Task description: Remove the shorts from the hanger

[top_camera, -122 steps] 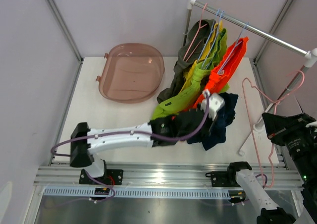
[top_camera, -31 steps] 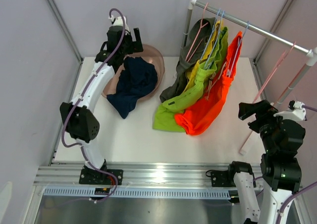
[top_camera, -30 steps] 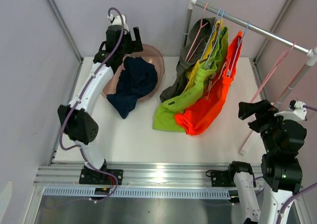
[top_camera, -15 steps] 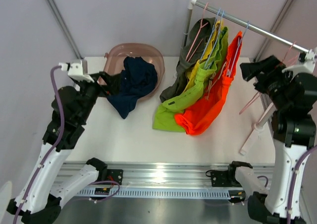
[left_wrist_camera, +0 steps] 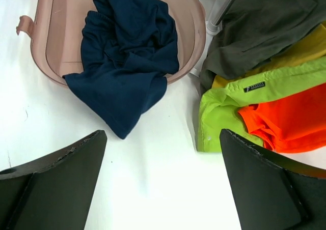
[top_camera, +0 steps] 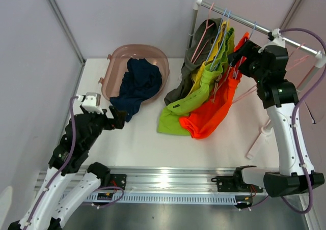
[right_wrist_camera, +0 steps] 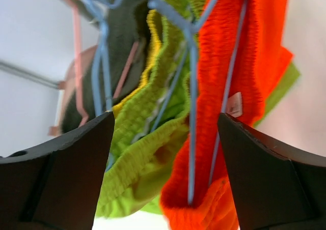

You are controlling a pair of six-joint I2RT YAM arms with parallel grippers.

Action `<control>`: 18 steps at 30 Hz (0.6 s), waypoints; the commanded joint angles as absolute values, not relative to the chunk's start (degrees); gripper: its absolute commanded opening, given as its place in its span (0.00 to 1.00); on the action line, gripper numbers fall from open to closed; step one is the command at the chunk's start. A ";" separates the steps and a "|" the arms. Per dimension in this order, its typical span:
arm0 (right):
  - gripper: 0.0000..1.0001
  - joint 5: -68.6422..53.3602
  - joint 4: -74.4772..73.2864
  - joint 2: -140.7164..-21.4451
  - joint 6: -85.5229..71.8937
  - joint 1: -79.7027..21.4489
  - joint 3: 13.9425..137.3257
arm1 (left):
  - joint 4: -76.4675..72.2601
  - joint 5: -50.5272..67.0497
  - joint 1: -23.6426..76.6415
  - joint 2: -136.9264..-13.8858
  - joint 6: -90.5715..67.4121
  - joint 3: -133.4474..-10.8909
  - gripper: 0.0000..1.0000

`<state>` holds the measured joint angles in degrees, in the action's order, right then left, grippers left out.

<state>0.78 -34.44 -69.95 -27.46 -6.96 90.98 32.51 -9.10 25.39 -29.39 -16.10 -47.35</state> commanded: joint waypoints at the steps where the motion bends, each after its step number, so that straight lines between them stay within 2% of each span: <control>1: 0.86 11.74 -30.85 -70.74 -23.12 -9.22 92.64 | 33.40 -7.56 25.66 -27.16 -17.05 -46.15 0.99; 4: 0.79 15.81 -30.59 -71.89 -20.48 -11.68 92.90 | 33.22 -6.94 25.66 -26.37 -16.35 -45.62 0.99; 9: 0.59 18.28 -30.15 -72.77 -19.60 -12.30 92.37 | 32.34 -6.07 25.66 -27.07 -16.17 -45.00 0.99; 11: 0.48 19.33 -30.06 -72.95 -19.25 -12.57 92.11 | 32.17 -6.07 25.66 -27.51 -16.26 -44.74 0.99; 13: 0.44 19.95 -30.06 -73.21 -18.99 -12.57 91.85 | 32.08 -5.89 25.66 -27.77 -16.17 -45.00 0.99; 14: 0.37 20.04 -30.15 -73.47 -18.81 -12.57 91.93 | 31.99 -5.80 25.66 -27.69 -16.17 -44.74 0.99; 16: 0.29 20.48 -30.23 -73.56 -18.29 -12.66 91.85 | 31.91 -5.37 25.66 -27.77 -16.08 -44.82 0.99; 17: 0.19 20.57 -30.41 -73.56 -18.11 -12.66 91.85 | 31.56 -5.10 25.66 -27.77 -16.08 -44.91 0.99; 18: 0.15 20.83 -30.41 -73.48 -17.93 -12.66 91.85 | 31.12 -5.01 25.66 -27.86 -16.08 -44.65 0.99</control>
